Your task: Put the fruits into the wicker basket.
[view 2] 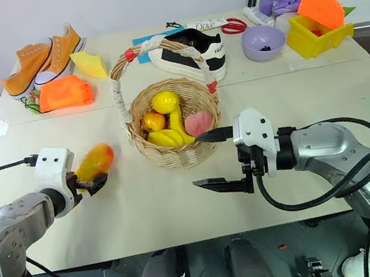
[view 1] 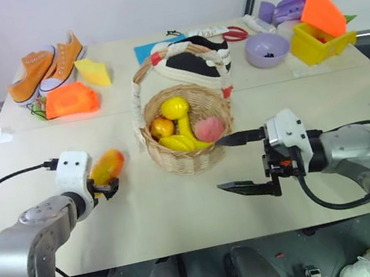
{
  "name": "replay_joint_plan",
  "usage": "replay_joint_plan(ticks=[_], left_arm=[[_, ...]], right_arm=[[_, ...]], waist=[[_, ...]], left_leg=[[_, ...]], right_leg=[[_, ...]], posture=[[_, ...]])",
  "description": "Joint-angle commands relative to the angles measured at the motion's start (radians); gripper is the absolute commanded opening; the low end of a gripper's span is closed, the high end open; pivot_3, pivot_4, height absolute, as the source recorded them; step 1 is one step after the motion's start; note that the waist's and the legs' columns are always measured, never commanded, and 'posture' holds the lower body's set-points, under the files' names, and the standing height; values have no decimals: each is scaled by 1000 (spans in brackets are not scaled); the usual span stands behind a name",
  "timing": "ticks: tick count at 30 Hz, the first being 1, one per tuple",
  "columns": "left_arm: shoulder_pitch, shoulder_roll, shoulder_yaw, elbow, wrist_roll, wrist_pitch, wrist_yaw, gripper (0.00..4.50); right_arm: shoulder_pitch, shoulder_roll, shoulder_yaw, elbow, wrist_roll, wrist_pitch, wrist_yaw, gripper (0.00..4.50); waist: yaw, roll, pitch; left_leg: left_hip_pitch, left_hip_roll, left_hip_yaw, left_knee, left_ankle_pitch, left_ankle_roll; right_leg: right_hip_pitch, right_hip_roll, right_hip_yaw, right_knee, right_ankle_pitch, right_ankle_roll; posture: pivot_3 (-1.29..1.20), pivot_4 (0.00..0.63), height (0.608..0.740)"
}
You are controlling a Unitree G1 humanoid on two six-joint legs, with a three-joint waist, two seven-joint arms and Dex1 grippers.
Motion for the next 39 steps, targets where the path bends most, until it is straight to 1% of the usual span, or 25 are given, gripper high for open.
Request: replay_joint_plan(ticks=[1,3,4,5,9,10,11,12,13,14,16,17,20,22,24,26,27,28,30,32,33,35,36,37,39], left_arm=[[-16,12,20,-6,12,-31,-20,3184],[-19,19,23,3,19,-39,-26,2133],[-19,25,20,9,23,-48,-30,1809],[-17,30,20,12,26,-54,-34,1675],[-4,68,9,36,50,-101,-52,1668],[-9,62,25,38,58,-151,-54,1668],[-20,53,47,38,63,-200,-54,1668],[-38,34,94,27,49,-270,-70,1668],[-46,22,146,7,22,-343,-102,1668],[-48,8,196,-11,-15,-378,-134,1668],[14,39,277,-33,-58,-447,-233,1668],[49,59,306,-33,-81,-452,-276,1668],[221,158,390,-68,-172,-492,-493,1668],[311,210,443,-86,-256,-480,-599,1668],[351,243,468,-110,-321,-491,-657,1668],[346,261,464,-124,-365,-504,-666,1668],[319,265,446,-130,-389,-507,-651,1668],[264,268,403,-145,-426,-510,-623,1668],[141,269,285,-172,-451,-509,-556,1668],[0,258,109,-177,-404,-481,-468,1668],[-40,257,55,-175,-385,-473,-440,1668],[-142,222,-75,-137,-329,-451,-359,1668],[-179,206,-123,-122,-306,-443,-323,1668],[-205,210,-183,-106,-255,-460,-315,1668],[-236,206,-259,-70,-193,-485,-307,1668]], right_arm=[[6,5,-19,-38,9,-9,-8,4500],[9,4,-20,-42,11,-9,-11,4500],[9,4,-19,-42,12,-10,-12,4500],[11,4,-19,-44,13,-9,-14,4500],[9,6,-16,-42,11,-11,-16,4500],[10,6,-16,-43,10,-11,-17,4500],[11,6,-16,-43,11,-11,-17,4500],[13,4,-17,-45,12,-11,-16,4500],[15,3,-19,-45,13,-11,-15,4500],[16,2,-19,-44,12,-12,-14,4500],[15,-1,-22,-40,12,-13,-9,4500],[14,-2,-23,-38,12,-14,-7,4500],[7,-3,-20,-29,9,-17,4,4500],[-2,-3,-14,-20,5,-21,13,4500],[-12,-1,-10,-11,1,-22,19,4500],[-18,2,-7,-4,-3,-24,24,4500],[-20,3,-5,-3,-4,-25,25,4500],[-21,4,-4,-2,-5,-26,27,4500],[-24,6,-2,-1,-9,-28,27,4500],[-25,8,-2,-2,-12,-30,24,4500],[-26,9,-2,-3,-13,-30,22,4500],[-20,10,-4,-9,-14,-30,14,4500],[-18,11,-4,-13,-14,-29,10,4500],[-13,12,-6,-18,-15,-29,4,4500],[-3,12,-13,-28,-13,-25,-9,4500]], waist=[[0,0,0],[0,0,0],[0,0,0],[0,0,0],[-2,0,0],[-1,0,0],[-1,0,0],[-1,0,0],[0,0,0],[0,0,0],[-3,0,0],[-7,0,0],[-12,1,0],[-9,1,0],[-1,1,0],[1,1,0],[2,1,0],[2,1,0],[5,1,0],[1,1,0],[0,1,0],[-4,1,0],[-4,1,0],[-4,1,0],[-3,1,0]], left_leg=[[0,0,0,0,0,0],[0,0,0,0,0,0],[0,0,0,0,0,0],[-1,0,0,0,0,0],[-1,0,0,-1,0,0],[-1,0,0,-1,0,0],[-1,0,0,-1,0,0],[-1,0,0,-1,0,0],[-2,0,0,0,0,0],[-2,0,0,-1,0,0],[-6,0,0,0,0,0],[-6,0,1,0,0,0],[-6,0,3,-3,0,0],[-6,0,3,-3,0,0],[-6,0,2,-2,0,0],[-6,0,2,-1,-2,-3],[-6,0,3,-1,-2,-3],[-6,0,4,-1,-3,-3],[-6,-1,4,-1,-3,-2],[-6,-1,5,-1,-3,-2],[-6,-1,5,-1,-2,-1],[-7,-1,6,-1,1,3],[-7,0,6,-1,1,4],[-7,0,6,-1,1,4],[-7,1,5,-2,1,4]], right_leg=[[0,0,0,0,0,0],[-1,0,0,0,0,0],[-1,0,0,0,0,0],[-1,0,0,0,0,0],[-1,0,0,0,0,0],[-1,0,0,0,0,0],[-1,0,0,0,0,0],[-1,0,0,0,0,0],[-2,-1,0,0,0,0],[-2,-1,0,0,0,0],[-5,-1,-1,0,0,1],[-6,-2,-1,-1,1,2],[-8,-2,-2,-1,1,2],[-8,-2,-3,-1,0,1],[-8,-3,-4,-1,-1,-2],[-7,-6,-7,-1,-3,-5],[-8,-8,-8,-2,-3,-5],[-7,-9,-9,-3,-2,-6],[-3,-9,-9,-5,-1,-7],[-1,-10,-10,-7,0,-9],[-1,-9,-10,-7,0,-8],[-1,-9,-10,-7,2,-6],[-2,-8,-10,-7,3,-3],[-3,-7,-10,-6,4,-1],[-3,-5,-10,-5,3,1]], posture=[[0,150,733],[0,150,733],[0,150,733],[0,150,733],[0,150,733],[0,150,733],[0,150,733],[0,150,733],[0,150,733],[0,150,733],[0,150,733],[0,150,733],[0,150,733],[0,150,733],[0,150,733],[0,150,733],[0,150,733],[0,150,733],[0,150,733],[0,150,733],[0,150,733],[0,150,733],[0,150,733],[0,150,733],[0,150,733]])
